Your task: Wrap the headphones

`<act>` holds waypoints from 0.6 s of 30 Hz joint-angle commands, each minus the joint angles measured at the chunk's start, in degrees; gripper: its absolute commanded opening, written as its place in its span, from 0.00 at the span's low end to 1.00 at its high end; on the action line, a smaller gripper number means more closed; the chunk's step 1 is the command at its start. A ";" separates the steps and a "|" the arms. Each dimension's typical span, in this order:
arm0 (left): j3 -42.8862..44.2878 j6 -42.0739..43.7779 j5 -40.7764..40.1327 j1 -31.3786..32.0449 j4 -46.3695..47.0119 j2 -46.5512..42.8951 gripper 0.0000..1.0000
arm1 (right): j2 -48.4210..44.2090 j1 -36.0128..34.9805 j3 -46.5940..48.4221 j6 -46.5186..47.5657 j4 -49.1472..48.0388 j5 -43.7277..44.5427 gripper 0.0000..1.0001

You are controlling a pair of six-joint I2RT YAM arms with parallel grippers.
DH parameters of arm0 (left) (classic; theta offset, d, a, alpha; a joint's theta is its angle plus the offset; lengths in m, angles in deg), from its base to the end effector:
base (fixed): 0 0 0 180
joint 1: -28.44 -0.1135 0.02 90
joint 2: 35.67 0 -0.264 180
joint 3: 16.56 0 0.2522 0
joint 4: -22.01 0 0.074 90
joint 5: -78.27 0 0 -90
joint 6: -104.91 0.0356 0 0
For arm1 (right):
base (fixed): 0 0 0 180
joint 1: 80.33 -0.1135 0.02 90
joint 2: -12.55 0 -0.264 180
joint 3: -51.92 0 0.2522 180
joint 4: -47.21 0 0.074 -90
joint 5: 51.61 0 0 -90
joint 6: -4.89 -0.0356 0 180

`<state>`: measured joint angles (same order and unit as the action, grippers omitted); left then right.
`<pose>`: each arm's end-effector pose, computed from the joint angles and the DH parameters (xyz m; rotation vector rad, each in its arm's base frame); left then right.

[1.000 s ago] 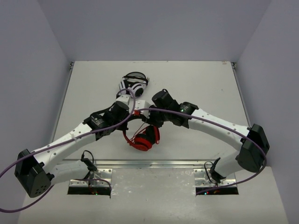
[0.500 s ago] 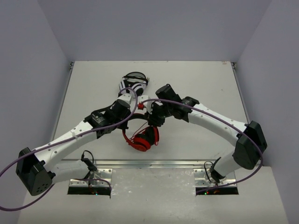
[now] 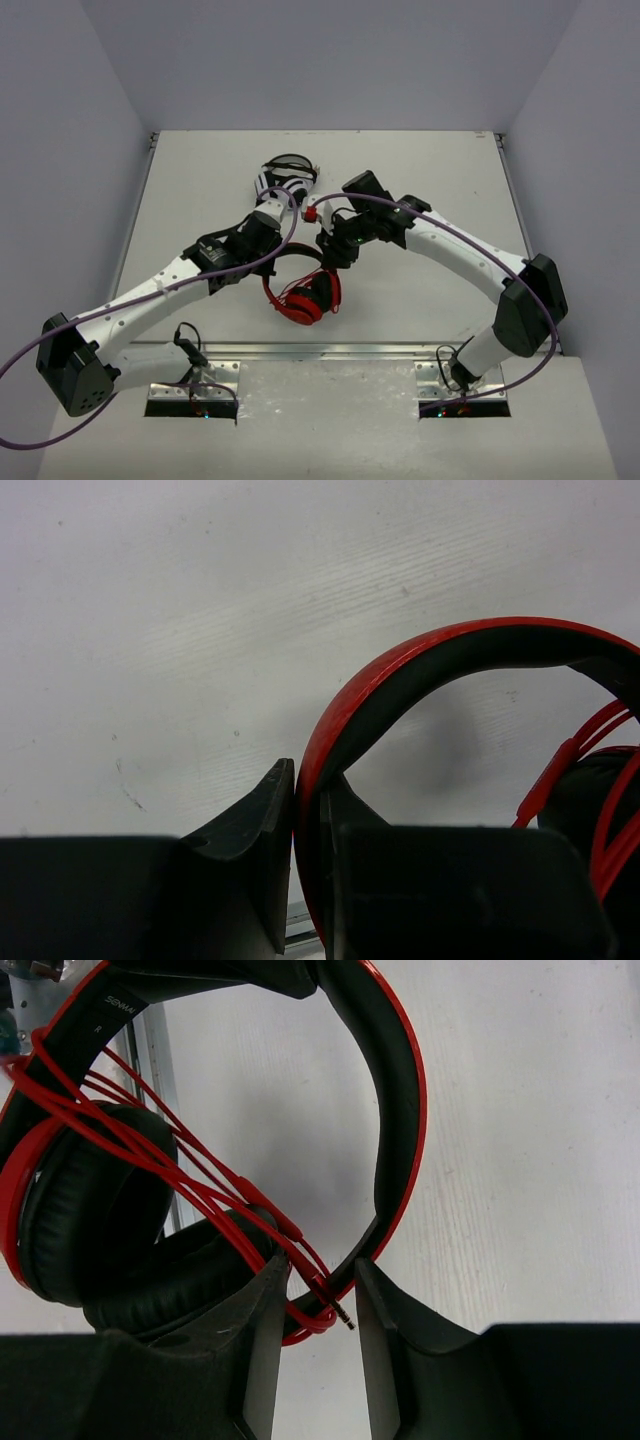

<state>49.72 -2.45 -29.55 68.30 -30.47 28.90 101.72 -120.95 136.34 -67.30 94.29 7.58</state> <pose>0.1812 -0.1371 0.2759 0.3364 2.3779 -0.0792 0.2402 0.2301 0.2744 -1.4103 2.0398 0.8357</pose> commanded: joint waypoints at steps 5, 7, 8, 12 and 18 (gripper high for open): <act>2.68 -1.79 -3.18 -0.83 5.76 -1.30 0.00 | -1.36 3.00 0.36 -2.16 6.84 -6.19 0.37; 2.51 -1.79 -3.18 -0.83 5.94 -1.30 0.00 | -2.24 3.71 0.28 -2.59 6.58 -6.37 0.37; 2.51 -1.79 -3.18 -0.83 6.11 -1.12 0.00 | -3.29 3.79 0.45 -2.86 6.49 -6.37 0.37; 2.33 -2.06 -2.39 -0.83 6.90 -0.68 0.00 | -6.89 4.23 -0.42 -4.79 3.60 -4.97 0.38; 2.33 -2.41 -1.86 -0.83 7.34 -0.24 0.00 | -12.08 4.41 -1.74 -8.66 -1.58 1.00 0.40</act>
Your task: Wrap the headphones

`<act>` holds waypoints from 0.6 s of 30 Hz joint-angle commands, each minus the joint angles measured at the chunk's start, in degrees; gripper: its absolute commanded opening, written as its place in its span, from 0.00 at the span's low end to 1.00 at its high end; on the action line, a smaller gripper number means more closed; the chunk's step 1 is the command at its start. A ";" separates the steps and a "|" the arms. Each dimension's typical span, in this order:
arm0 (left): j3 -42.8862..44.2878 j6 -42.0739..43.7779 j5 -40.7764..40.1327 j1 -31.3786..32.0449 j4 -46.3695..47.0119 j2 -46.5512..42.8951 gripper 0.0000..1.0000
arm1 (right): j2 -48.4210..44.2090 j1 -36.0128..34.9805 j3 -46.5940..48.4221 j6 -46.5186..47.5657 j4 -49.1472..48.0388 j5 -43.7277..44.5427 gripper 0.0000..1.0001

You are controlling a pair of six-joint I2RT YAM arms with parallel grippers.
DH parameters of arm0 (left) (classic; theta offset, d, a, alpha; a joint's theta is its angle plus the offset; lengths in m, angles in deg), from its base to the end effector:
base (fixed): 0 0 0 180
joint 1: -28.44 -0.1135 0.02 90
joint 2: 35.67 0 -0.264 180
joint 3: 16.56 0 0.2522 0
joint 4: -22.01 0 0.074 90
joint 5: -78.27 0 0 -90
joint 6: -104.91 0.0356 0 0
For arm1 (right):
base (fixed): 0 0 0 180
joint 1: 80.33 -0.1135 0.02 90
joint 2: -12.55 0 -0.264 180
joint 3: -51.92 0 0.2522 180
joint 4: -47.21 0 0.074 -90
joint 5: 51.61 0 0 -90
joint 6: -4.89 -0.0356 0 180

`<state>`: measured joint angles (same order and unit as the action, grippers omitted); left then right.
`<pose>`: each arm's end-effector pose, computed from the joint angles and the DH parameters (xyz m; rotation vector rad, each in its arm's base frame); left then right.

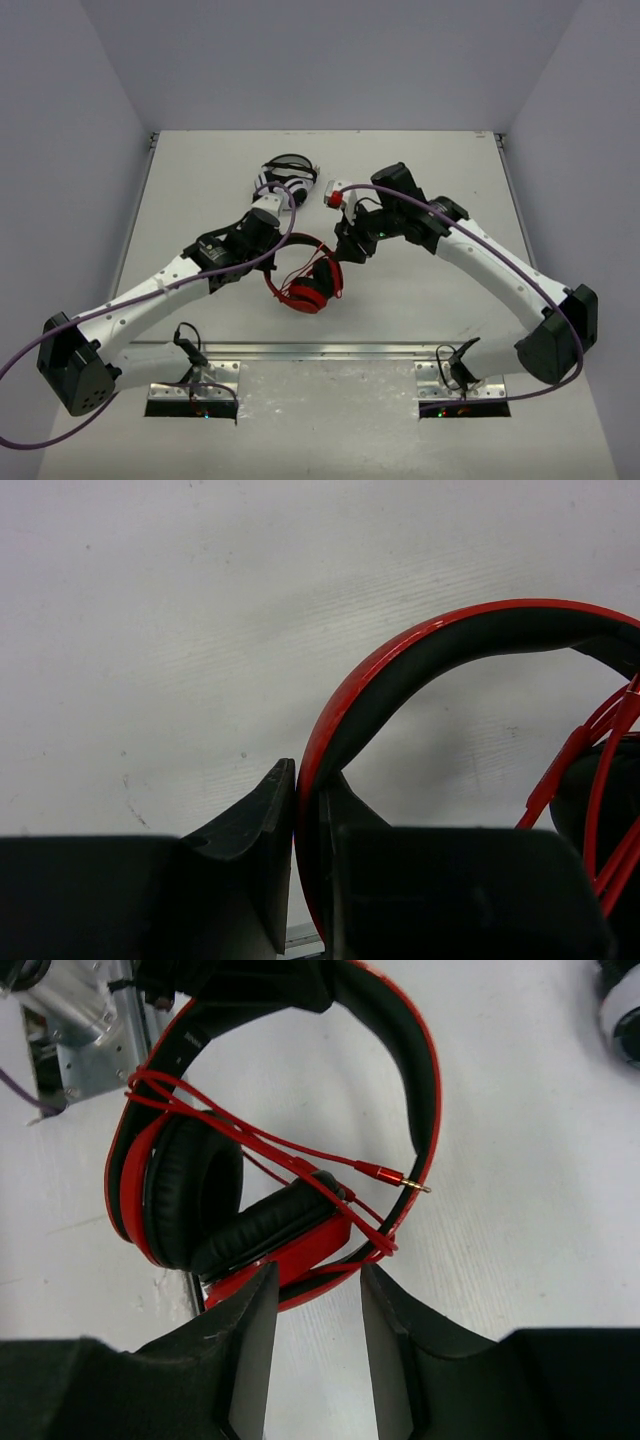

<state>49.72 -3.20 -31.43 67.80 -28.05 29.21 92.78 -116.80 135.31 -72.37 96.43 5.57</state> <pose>0.1863 -0.1373 0.2780 0.2822 2.3399 -0.0685 0.2291 0.1933 0.3127 -1.2399 2.0329 0.8776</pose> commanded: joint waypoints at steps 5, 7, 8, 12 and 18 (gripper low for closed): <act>2.51 -1.84 0.46 -0.33 5.09 -0.11 0.00 | -9.99 0.26 -2.39 -10.17 -9.70 12.41 0.64; 2.68 -1.84 0.98 -0.33 5.18 0.24 0.00 | -12.53 0.26 -2.21 -13.67 -11.03 14.79 0.66; 2.77 -1.49 1.33 -0.33 5.44 0.42 0.00 | -13.42 0.26 -2.30 -15.70 -11.64 18.19 0.69; 3.82 0.26 4.75 -0.33 6.93 1.12 0.00 | -18.08 0.26 -3.35 -22.65 -11.21 25.17 0.72; 5.84 5.70 14.67 -0.24 11.77 4.63 0.00 | -26.69 0.26 -7.56 -28.10 -8.40 23.77 0.78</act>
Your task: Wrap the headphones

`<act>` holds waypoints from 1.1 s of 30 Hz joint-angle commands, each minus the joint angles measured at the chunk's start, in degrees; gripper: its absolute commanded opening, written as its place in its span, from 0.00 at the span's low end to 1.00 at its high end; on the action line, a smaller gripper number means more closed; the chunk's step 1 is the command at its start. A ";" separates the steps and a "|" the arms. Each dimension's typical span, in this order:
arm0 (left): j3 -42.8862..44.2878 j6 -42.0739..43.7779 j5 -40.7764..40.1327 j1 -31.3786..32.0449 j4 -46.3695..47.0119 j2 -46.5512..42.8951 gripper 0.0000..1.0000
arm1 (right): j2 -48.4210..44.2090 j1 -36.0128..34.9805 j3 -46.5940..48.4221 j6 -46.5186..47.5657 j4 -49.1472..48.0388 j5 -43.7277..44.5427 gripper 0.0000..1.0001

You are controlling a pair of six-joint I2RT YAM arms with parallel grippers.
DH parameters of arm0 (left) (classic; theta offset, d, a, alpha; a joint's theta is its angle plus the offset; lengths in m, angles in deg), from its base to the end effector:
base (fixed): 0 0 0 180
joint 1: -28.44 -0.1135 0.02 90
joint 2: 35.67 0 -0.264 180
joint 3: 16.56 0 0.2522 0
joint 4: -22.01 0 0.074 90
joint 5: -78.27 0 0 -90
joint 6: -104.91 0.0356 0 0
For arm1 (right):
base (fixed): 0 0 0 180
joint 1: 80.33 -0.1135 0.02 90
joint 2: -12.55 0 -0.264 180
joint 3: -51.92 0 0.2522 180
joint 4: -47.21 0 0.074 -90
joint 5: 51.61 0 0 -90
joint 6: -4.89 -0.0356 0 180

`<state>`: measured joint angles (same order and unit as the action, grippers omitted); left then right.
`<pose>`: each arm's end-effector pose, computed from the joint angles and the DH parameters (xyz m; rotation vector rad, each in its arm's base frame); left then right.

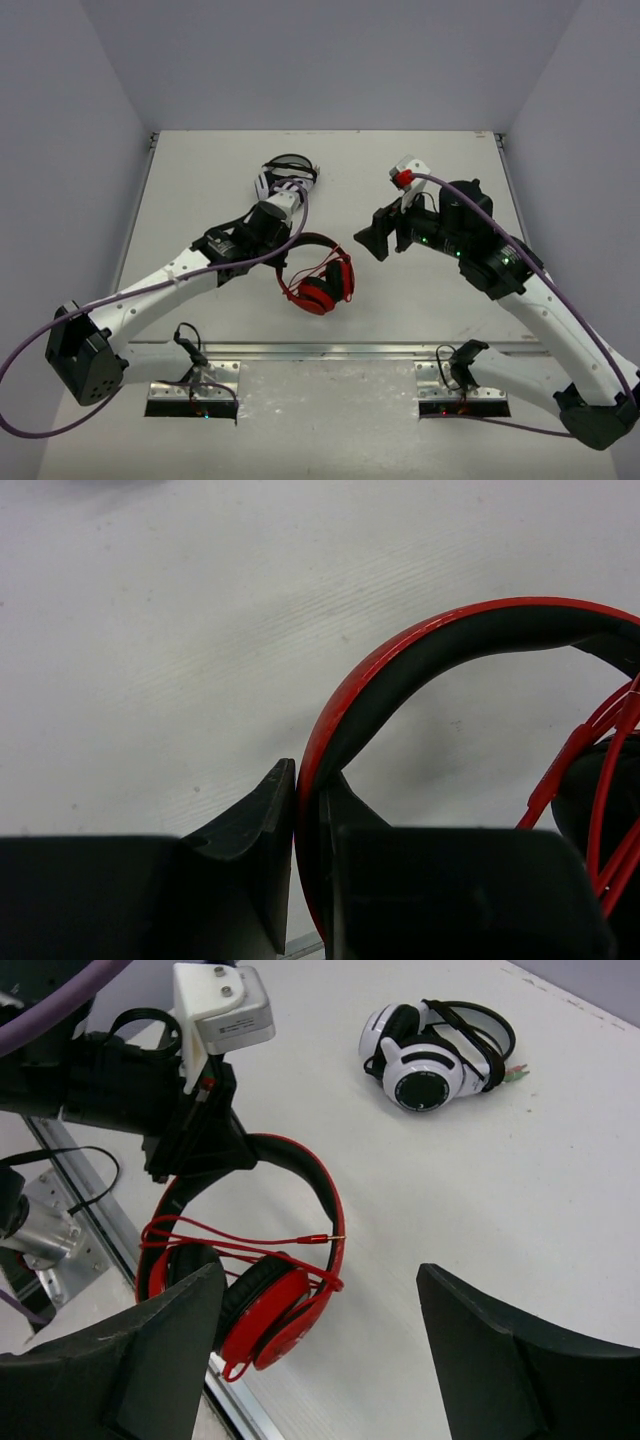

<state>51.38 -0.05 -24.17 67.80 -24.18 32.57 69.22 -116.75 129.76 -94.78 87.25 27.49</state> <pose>0.1975 -0.1521 0.2785 0.3992 2.3330 -0.2015 0.1676 0.1320 0.3899 -0.5823 1.8723 0.7193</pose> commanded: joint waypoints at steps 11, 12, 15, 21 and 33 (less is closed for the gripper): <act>15.60 10.90 23.34 -0.15 14.85 19.98 0.00 | -18.51 0.21 -8.53 -10.45 6.75 4.04 0.99; 17.18 11.79 24.13 -0.15 13.89 21.56 0.00 | -19.04 0.21 -8.18 -10.54 7.63 4.74 0.99; 22.19 17.57 29.29 -0.15 11.26 27.19 0.00 | -21.84 0.21 -8.35 -10.54 9.93 5.01 0.99; 27.82 25.42 28.29 -0.24 9.13 35.10 0.00 | -25.99 0.21 -12.30 -10.90 10.81 2.99 0.99; 62.85 30.78 27.82 -1.91 -1.41 61.71 0.00 | -30.82 0.21 -16.17 -10.37 13.53 2.11 0.99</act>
<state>104.75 28.34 1.05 67.51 -24.05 91.89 39.41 -116.73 114.26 -104.66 101.24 30.40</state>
